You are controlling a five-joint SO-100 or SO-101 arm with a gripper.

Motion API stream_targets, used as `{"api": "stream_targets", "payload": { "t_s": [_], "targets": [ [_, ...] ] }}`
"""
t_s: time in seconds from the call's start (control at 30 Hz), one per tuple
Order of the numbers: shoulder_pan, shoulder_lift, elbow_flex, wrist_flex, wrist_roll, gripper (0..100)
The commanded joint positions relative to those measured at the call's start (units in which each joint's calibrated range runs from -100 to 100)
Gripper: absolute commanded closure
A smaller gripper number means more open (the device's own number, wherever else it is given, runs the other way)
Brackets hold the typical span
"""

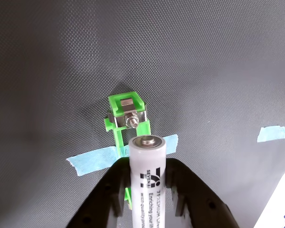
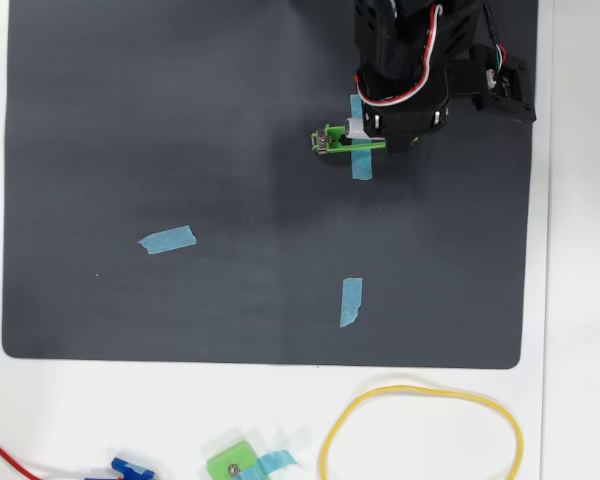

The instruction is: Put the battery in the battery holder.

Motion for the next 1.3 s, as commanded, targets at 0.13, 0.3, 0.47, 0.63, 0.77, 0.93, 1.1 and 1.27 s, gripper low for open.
{"api": "stream_targets", "payload": {
  "t_s": [0.13,0.3,0.47,0.63,0.77,0.93,1.1,1.27],
  "targets": [
    [1.12,-0.93,-1.07,-0.52,0.17,100],
    [1.12,-0.76,-1.24,-0.44,0.22,100],
    [1.12,-0.76,-1.33,-0.44,0.22,100],
    [2.26,-0.67,-1.33,-0.44,0.22,100],
    [2.15,-0.67,-1.33,-0.44,0.22,100],
    [2.15,0.69,-1.51,-0.44,0.22,100],
    [2.15,6.66,-3.89,-0.26,0.22,100],
    [0.70,6.66,-3.89,-0.35,0.27,100]
  ]
}}
